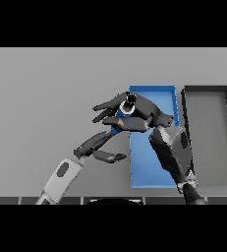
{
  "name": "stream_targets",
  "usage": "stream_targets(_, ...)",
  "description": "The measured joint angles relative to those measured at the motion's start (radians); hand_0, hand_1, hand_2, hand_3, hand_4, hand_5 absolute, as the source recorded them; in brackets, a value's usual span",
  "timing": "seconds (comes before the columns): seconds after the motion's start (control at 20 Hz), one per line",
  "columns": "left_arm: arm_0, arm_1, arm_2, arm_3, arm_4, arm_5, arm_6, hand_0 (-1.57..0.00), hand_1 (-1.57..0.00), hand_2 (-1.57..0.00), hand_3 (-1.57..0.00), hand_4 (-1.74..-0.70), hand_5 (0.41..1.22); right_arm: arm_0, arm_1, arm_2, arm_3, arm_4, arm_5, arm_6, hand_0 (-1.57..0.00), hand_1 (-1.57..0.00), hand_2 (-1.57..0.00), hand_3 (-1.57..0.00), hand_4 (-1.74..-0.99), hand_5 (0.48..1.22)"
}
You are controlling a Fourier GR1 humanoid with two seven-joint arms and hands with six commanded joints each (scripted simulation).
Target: Pick up the blue pipe and place it into the blue bin.
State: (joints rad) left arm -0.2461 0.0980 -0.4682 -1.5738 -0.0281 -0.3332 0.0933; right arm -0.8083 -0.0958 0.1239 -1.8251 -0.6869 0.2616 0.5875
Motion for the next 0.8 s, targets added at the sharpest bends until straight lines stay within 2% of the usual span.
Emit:
stream_targets(0.1,-0.005,-0.002,0.001,-0.003,-0.007,0.009,0.009,0.00,0.00,0.00,0.00,-0.92,0.487,-0.089,-0.026,-0.044,0.055,-0.017,-0.002,-0.014,-1.57,-1.57,-1.57,-1.57,-1.495,1.221)
stream_targets(0.2,-0.005,0.003,0.000,-0.003,-0.012,0.007,0.013,0.00,0.00,0.00,0.00,-0.91,0.486,-0.165,-0.069,-0.107,0.108,0.017,-0.071,-0.029,-1.57,-1.57,-1.57,-1.57,-1.496,1.221)
stream_targets(0.3,-0.002,0.010,0.002,-0.008,-0.016,0.010,0.000,0.00,0.00,0.00,0.00,-0.90,0.487,-0.204,-0.124,-0.170,0.166,0.060,-0.125,-0.026,-1.57,-1.57,-1.57,-1.57,-1.497,1.221)
stream_targets(0.4,-0.005,0.022,0.005,-0.014,-0.010,-0.001,0.011,0.00,0.00,0.00,0.00,-0.89,0.485,-0.208,-0.169,-0.211,0.234,0.099,-0.121,-0.019,-1.57,-1.57,-1.57,-1.57,-1.498,1.221)
stream_targets(0.5,-0.016,0.018,0.013,-0.003,-0.010,0.005,0.021,0.00,0.00,0.00,0.00,-0.89,0.483,-0.175,-0.189,-0.239,0.280,0.127,-0.120,-0.010,-1.57,-1.57,-1.57,-1.57,-1.498,1.221)
stream_targets(0.65,-0.006,0.016,0.006,-0.008,-0.017,0.007,-0.010,0.00,0.00,0.00,0.00,-0.88,0.482,-0.075,-0.206,-0.280,0.338,0.166,-0.107,-0.006,-1.57,-1.57,-1.57,-1.57,-1.499,1.221)
stream_targets(0.8,-0.020,0.028,0.022,-0.003,-0.005,0.000,0.018,0.00,0.00,0.00,0.00,-0.88,0.483,0.020,-0.198,-0.298,0.375,0.226,-0.131,0.017,-1.57,-1.57,-1.57,-1.57,-1.499,1.221)
